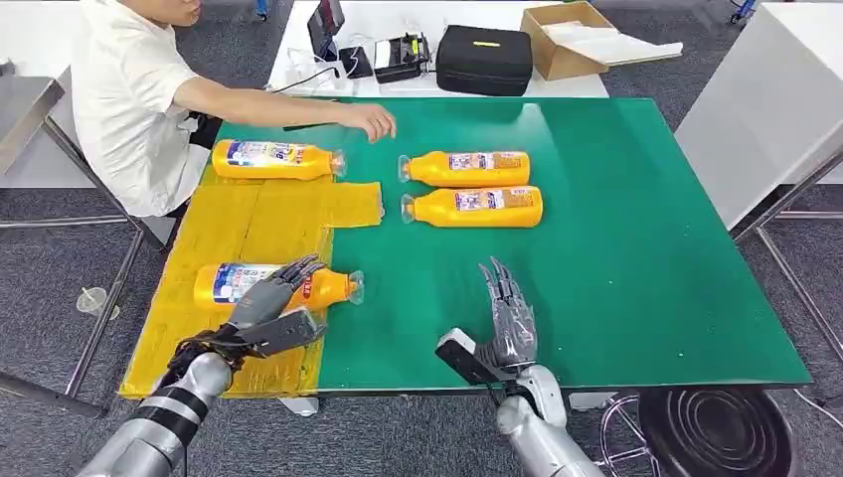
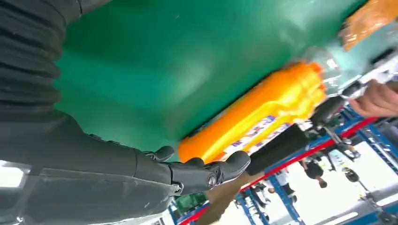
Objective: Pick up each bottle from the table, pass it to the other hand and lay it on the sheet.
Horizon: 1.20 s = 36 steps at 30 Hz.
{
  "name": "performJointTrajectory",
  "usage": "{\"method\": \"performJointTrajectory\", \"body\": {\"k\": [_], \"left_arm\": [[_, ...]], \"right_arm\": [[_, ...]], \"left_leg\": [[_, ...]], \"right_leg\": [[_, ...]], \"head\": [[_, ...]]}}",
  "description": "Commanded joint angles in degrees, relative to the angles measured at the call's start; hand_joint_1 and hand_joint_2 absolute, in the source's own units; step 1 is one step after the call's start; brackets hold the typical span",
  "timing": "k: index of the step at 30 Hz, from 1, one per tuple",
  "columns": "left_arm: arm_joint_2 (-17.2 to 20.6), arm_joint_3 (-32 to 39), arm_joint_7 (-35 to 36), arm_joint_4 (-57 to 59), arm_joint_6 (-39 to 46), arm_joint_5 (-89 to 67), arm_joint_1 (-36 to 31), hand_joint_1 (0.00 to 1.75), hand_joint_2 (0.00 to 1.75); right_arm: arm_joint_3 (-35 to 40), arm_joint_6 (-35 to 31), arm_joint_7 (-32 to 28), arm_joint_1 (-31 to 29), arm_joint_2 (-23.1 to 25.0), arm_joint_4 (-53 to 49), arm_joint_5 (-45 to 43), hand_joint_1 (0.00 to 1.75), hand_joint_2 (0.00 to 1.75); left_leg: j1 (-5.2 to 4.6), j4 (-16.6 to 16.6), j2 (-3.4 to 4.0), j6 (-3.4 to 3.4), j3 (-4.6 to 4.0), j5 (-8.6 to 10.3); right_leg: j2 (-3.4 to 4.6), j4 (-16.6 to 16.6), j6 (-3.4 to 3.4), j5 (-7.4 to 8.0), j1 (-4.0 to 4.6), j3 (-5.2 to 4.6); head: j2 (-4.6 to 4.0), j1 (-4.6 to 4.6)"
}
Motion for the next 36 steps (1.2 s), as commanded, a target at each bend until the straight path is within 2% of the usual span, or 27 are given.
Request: {"method": "performJointTrajectory", "body": {"k": [1, 7, 9, 12, 13, 18, 22, 25, 27, 31, 36], "left_arm": [[1.1, -2.6, 0.7, -6.7, -0.1, 0.3, 2.0, 0.00, 0.00], [1.1, -2.6, 0.7, -6.7, -0.1, 0.3, 2.0, 0.00, 0.00], [-0.8, -1.0, -0.1, -9.0, 2.2, 2.9, 3.8, 0.00, 0.00], [-3.2, -1.3, 1.4, -18.5, 5.2, 4.9, 9.7, 0.00, 0.00], [-3.6, -2.0, 1.9, -21.6, 5.9, 5.9, 11.7, 0.00, 1.75], [-4.0, -4.6, 0.3, -30.6, 7.6, 10.0, 16.8, 0.00, 1.75], [-4.1, -6.7, -1.4, -34.9, 5.6, 13.8, 18.5, 0.00, 1.75], [-4.5, -7.1, -0.5, -34.5, 4.6, 15.8, 18.0, 0.00, 1.75], [-4.9, -7.0, 0.1, -33.3, 5.3, 15.6, 17.7, 0.00, 1.75], [-5.7, -5.9, 0.7, -31.4, 6.0, 15.6, 17.8, 0.00, 1.75], [-6.4, -5.5, 0.8, -30.0, 6.2, 15.5, 17.4, 0.00, 1.75]], "right_arm": [[0.2, -4.2, 0.4, -1.0, -1.5, 0.6, 0.0, 0.00, 1.75], [0.2, -4.2, 0.4, -1.0, -1.5, 0.6, 0.0, 0.00, 1.75], [1.1, -3.9, 3.6, -1.4, -2.9, 0.1, 1.9, 0.00, 1.75], [1.5, 1.8, 9.4, -0.8, -6.8, -4.4, 4.6, 0.00, 1.75], [1.8, 4.2, 11.7, -0.6, -8.3, -5.7, 6.4, 0.00, 1.75], [2.2, 12.0, 14.0, -1.3, -12.3, -6.6, 8.2, 0.00, 1.75], [4.4, 18.4, 15.5, -5.4, -16.1, -6.1, 9.7, 0.00, 1.75], [6.3, 24.0, 17.8, -8.0, -17.4, -6.3, 9.9, 0.00, 1.75], [7.8, 26.9, 19.1, -9.5, -18.2, -6.3, 9.6, 0.00, 1.75], [10.1, 30.2, 22.5, -12.4, -19.4, -6.9, 9.5, 0.00, 1.75], [11.9, 32.1, 24.6, -14.9, -19.5, -6.6, 8.9, 0.00, 1.75]], "left_leg": [[0.04, 0.0, 0.16, 0.00, 0.11, -0.13], [0.06, 0.0, 0.16, 0.00, 0.09, -0.13], [0.02, 0.0, 0.08, 0.02, -0.02, -0.06], [-0.02, 0.0, 0.04, 0.05, -0.05, -0.05], [-0.01, 0.1, 0.10, 0.08, 0.03, -0.15], [-0.09, 0.1, 0.03, 0.07, -0.11, -0.12], [-0.12, 0.1, 0.11, 0.07, -0.11, -0.18], [-0.16, 0.2, 0.31, 0.08, -0.19, -0.20], [-0.19, 0.1, 0.16, 0.08, -0.21, -0.10], [-0.13, 0.2, 0.41, 0.09, 0.02, -0.26], [-0.18, 0.0, 0.18, 0.13, -0.14, -0.05]], "right_leg": [[0.05, 0.0, -0.22, -0.08, 0.08, 0.10], [0.05, 0.0, -0.22, -0.08, 0.12, 0.06], [0.00, 0.0, -0.13, -0.03, 0.06, -0.04], [-0.03, 0.0, -0.09, -0.05, 0.01, -0.06], [-0.01, 0.0, -0.14, -0.11, 0.03, 0.05], [-0.03, 0.0, -0.09, -0.08, -0.07, -0.05], [0.02, 0.0, -0.18, -0.11, -0.07, -0.07], [0.21, 0.1, -0.17, -0.04, -0.06, -0.20], [0.09, 0.0, -0.10, 0.00, -0.09, -0.23], [0.24, 0.1, -0.27, -0.08, 0.00, 0.01], [0.09, 0.0, -0.07, 0.02, -0.10, -0.13]], "head": [[0.00, 0.00], [0.00, 0.00], [0.00, 0.00], [0.00, 0.00], [0.00, 0.00], [0.00, 0.00], [0.00, 0.00], [0.00, -0.02], [0.00, -0.02], [0.00, -0.02], [0.00, -0.02]]}}
